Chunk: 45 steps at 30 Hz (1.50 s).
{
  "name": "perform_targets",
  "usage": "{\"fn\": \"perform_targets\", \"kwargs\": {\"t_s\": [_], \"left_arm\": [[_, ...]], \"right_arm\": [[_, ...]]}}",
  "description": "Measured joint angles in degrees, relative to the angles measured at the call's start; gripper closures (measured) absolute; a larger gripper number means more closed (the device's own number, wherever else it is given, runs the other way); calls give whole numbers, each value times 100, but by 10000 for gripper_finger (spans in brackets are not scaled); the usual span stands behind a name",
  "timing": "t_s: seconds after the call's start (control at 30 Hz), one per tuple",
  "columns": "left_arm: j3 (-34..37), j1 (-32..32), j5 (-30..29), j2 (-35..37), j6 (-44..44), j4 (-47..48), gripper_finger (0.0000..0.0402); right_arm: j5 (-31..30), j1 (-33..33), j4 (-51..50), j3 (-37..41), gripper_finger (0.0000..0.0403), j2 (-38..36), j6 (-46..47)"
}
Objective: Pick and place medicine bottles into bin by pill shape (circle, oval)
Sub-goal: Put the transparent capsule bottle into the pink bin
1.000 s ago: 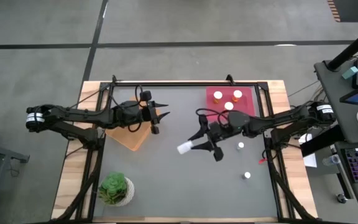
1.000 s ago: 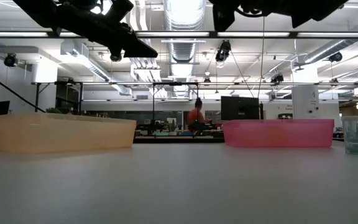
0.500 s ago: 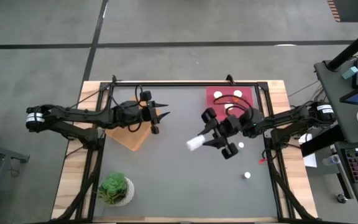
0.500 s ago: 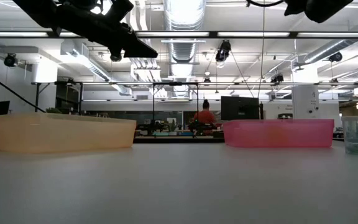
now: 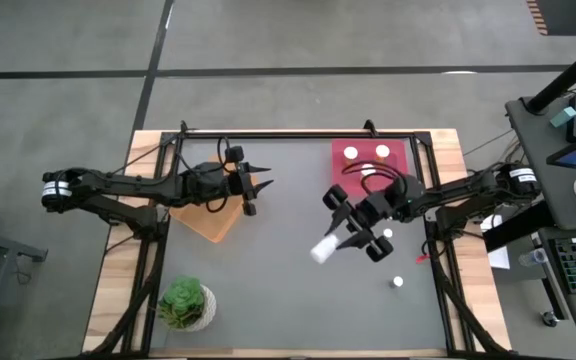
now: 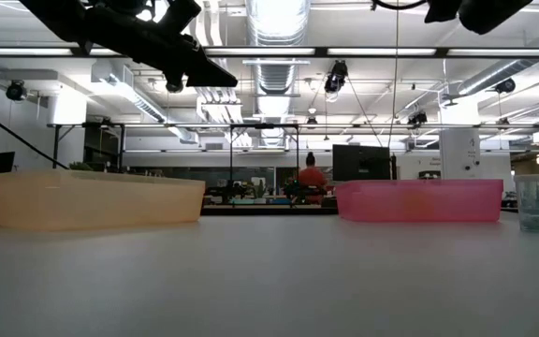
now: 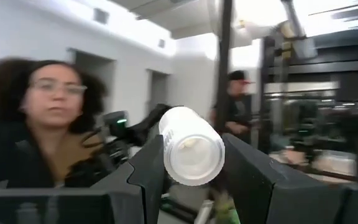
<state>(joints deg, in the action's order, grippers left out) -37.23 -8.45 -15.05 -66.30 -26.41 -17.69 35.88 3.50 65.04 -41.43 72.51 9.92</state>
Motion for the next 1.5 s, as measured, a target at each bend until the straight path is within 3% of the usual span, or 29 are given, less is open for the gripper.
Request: {"fn": "perform_targets", "kwargs": {"t_s": [0.13,0.33,0.73,0.87,0.97,1.27,1.4,1.5], "left_arm": [[0,0,0,0,0,0,273],[0,0,0,-2,0,0,273],[2,-6,0,-2,0,2,273],[2,-4,0,-2,0,15,273],[2,-4,0,-2,0,17,273],[9,-7,0,-2,0,17,273],[9,-9,0,-2,-2,17,273],[10,-9,0,-2,-2,16,273]], "right_arm": [[724,0,-15,0,263,0,178],[1210,-1,-105,0,260,0,294],[1208,-1,-341,0,261,2,262],[261,-40,-559,0,262,0,670],[-554,-172,-1366,-39,262,-66,1023],[-3236,-438,-5996,-749,262,-442,1002],[-4741,-525,-8355,-1387,262,-371,1625],[-5352,-597,-9630,-1783,262,-187,2146]]}}
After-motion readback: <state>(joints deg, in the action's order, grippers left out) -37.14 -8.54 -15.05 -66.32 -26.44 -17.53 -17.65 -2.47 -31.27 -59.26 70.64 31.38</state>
